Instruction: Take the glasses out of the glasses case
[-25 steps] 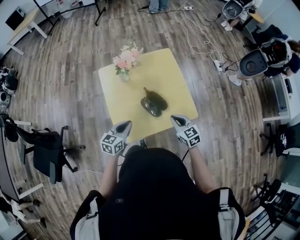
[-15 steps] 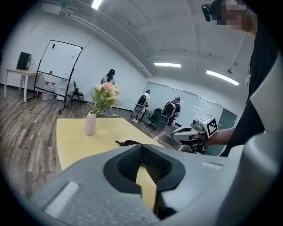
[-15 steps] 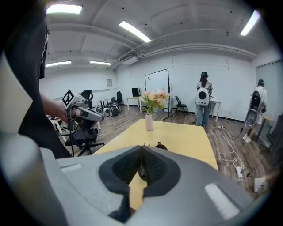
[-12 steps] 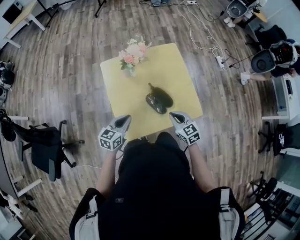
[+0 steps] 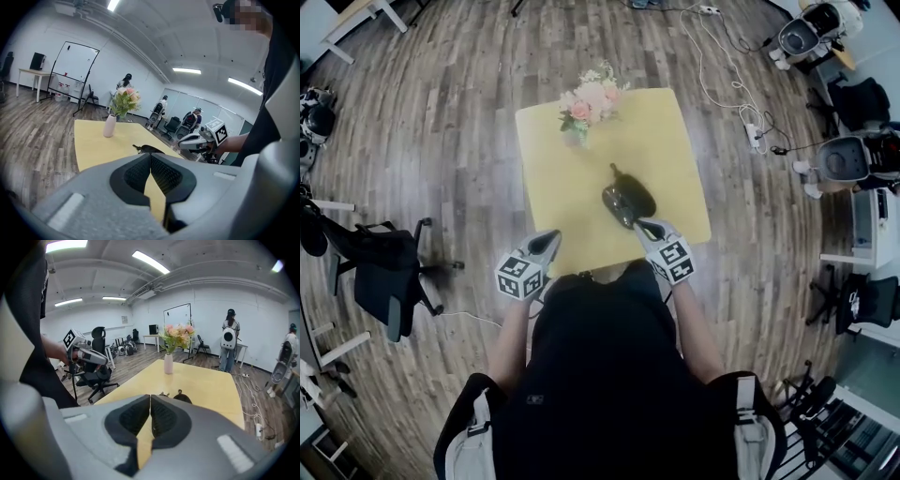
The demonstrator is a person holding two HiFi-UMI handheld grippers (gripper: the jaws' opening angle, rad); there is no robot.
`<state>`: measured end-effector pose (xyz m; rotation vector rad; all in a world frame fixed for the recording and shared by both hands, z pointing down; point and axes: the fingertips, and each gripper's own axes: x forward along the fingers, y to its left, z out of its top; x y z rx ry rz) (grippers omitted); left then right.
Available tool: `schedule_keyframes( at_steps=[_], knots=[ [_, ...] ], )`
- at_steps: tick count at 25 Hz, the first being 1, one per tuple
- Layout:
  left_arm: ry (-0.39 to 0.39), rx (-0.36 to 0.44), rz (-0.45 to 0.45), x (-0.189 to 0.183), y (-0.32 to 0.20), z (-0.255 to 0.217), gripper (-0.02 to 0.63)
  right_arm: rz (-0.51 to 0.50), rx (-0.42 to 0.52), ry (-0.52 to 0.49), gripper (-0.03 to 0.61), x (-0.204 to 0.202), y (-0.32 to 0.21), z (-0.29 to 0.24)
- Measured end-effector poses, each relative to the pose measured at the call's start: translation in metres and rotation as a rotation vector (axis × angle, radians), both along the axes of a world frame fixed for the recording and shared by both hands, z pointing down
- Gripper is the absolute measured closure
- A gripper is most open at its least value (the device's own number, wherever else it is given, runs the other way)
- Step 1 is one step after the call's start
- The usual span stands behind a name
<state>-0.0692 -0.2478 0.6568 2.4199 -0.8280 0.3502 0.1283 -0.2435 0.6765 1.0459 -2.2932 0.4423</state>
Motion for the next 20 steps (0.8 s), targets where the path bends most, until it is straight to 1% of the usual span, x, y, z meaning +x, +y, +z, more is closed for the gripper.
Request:
schedule_keyframes(
  at_steps=[5,8,13,18,19,20],
  knots=[
    [-0.005,0.027,-0.071,-0.001,-0.016,-0.011,0.601,-0.077,-0.029,0.018,0.572,0.000,-0.011,0.011],
    [-0.002,0.034,-0.111,-0.005,-0.017,-0.012,0.601,-0.115,-0.055,0.030,0.572,-0.003,-0.018,0.025],
    [-0.017,0.009,-0.174,-0.018,-0.010,-0.004,0.601,-0.180,-0.088,0.045,0.572,-0.015,-0.028,0.047],
    [-0.042,-0.022,-0.216,-0.016,-0.008,-0.001,0.601,-0.218,-0.147,0.042,0.571,-0.016,-0.037,0.066],
    [-0.046,-0.027,-0.220,-0.016,-0.009,-0.001,0.601,-0.223,-0.153,0.038,0.564,-0.017,-0.038,0.070],
    [-0.051,-0.031,-0.224,-0.015,-0.009,-0.001,0.601,-0.228,-0.157,0.035,0.540,-0.017,-0.039,0.074]
  ],
)
